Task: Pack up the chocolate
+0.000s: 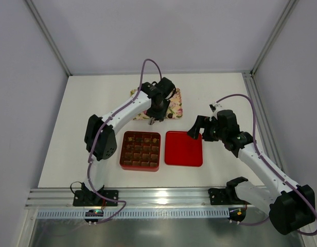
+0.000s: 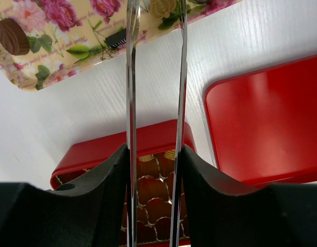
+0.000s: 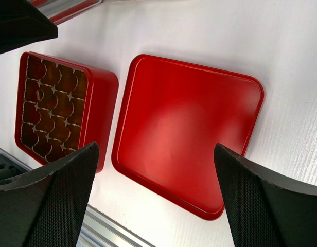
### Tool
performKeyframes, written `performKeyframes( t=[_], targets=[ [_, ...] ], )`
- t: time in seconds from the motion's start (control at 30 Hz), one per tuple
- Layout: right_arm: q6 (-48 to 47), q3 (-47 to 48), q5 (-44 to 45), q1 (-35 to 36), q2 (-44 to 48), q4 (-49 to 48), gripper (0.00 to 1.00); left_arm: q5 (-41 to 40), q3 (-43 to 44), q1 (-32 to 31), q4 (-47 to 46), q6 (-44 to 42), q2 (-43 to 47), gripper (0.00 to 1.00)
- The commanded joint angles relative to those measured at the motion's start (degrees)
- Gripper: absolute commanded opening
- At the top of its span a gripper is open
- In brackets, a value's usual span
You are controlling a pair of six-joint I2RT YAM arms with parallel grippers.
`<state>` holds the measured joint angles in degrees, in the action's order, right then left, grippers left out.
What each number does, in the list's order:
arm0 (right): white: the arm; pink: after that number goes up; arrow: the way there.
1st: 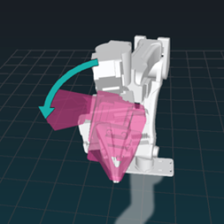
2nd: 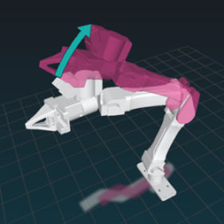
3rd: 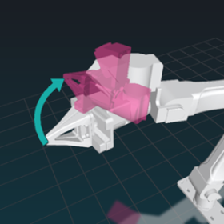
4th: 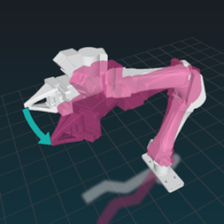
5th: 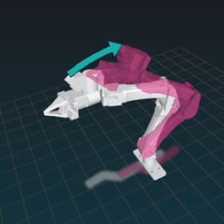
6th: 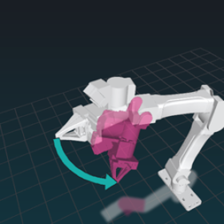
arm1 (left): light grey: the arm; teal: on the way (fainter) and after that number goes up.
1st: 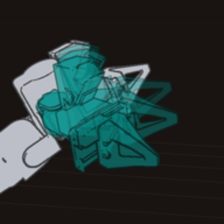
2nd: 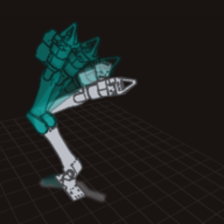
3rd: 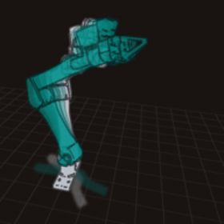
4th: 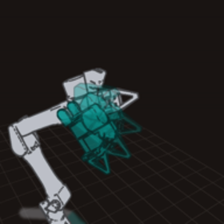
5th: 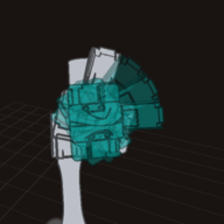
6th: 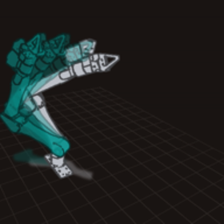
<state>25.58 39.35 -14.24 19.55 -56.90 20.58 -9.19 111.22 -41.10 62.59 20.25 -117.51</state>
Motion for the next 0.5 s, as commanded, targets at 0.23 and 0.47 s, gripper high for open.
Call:
performKeyframes(
  t=[0.23,0.47],
  targets=[
    [-0.9,0.4,0.7,0.2,0.9,-0.6,0.92,0.5,0.1,0.3,-0.9,-1.1,-0.1,0.41],
    [-1.0,0.5,0.5,0.2,0.7,-0.8,0.92,0.1,0.7,0.4,0.0,-1.4,0.2,0.36]
  ],
)
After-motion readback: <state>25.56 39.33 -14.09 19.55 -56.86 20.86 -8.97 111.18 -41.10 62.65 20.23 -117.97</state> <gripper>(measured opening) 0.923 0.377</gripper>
